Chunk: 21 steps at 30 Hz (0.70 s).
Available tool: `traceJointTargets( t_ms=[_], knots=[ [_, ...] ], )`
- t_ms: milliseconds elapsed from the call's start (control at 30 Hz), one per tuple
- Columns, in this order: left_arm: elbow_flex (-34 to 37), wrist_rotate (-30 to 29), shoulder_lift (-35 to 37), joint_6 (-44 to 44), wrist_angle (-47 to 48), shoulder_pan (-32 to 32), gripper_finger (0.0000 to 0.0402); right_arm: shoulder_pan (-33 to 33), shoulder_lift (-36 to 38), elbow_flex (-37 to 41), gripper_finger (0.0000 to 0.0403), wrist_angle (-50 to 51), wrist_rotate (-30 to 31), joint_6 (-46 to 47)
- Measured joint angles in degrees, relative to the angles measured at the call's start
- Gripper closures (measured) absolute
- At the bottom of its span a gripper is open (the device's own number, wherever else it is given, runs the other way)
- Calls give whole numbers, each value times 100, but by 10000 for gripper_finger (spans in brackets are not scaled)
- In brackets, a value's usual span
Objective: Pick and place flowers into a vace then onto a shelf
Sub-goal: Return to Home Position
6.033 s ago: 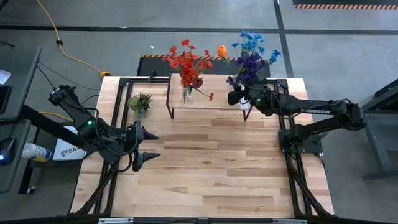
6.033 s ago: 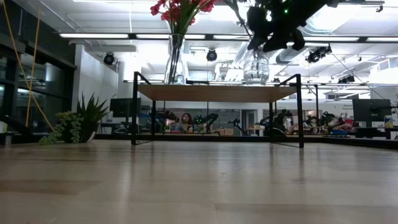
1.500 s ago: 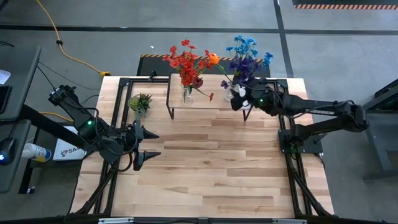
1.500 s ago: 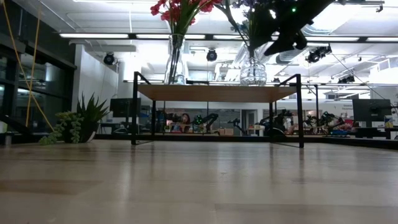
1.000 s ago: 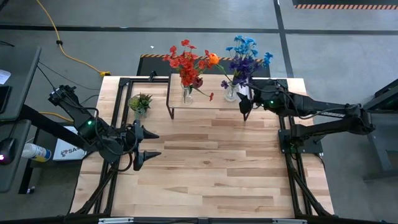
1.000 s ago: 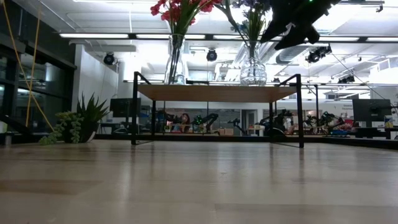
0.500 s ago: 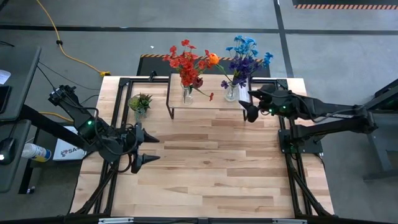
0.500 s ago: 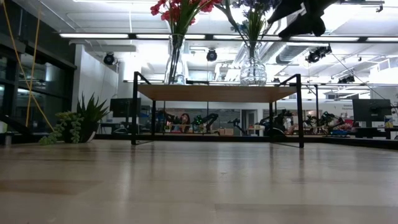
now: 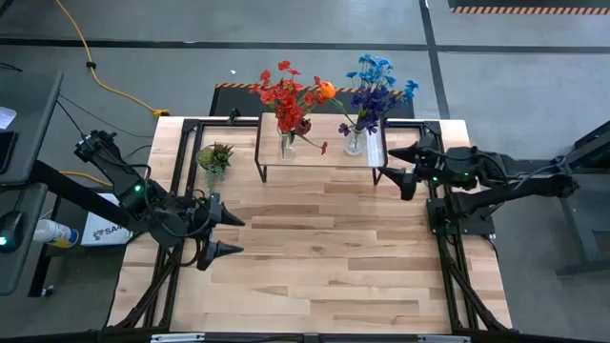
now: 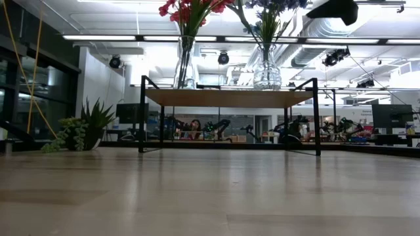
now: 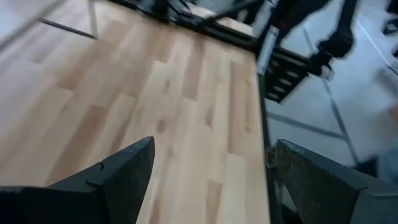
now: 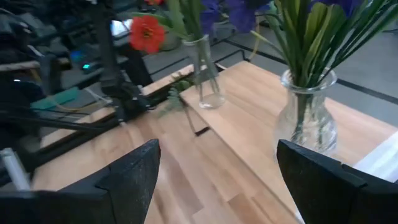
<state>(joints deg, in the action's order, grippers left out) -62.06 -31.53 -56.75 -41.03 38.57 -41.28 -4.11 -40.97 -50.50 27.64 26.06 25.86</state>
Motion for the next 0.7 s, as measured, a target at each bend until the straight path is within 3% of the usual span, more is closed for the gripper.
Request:
traceJointTargets(
  t_ms=[133, 700],
  knots=[
    [0, 426, -74, 50, -9, -2, 34, -308, 252, 0, 91, 118, 48, 126],
    [-5, 393, -511, 379, -531, -2, 34, -1485, 1062, 0, 91, 1156, 573, 699]
  ],
)
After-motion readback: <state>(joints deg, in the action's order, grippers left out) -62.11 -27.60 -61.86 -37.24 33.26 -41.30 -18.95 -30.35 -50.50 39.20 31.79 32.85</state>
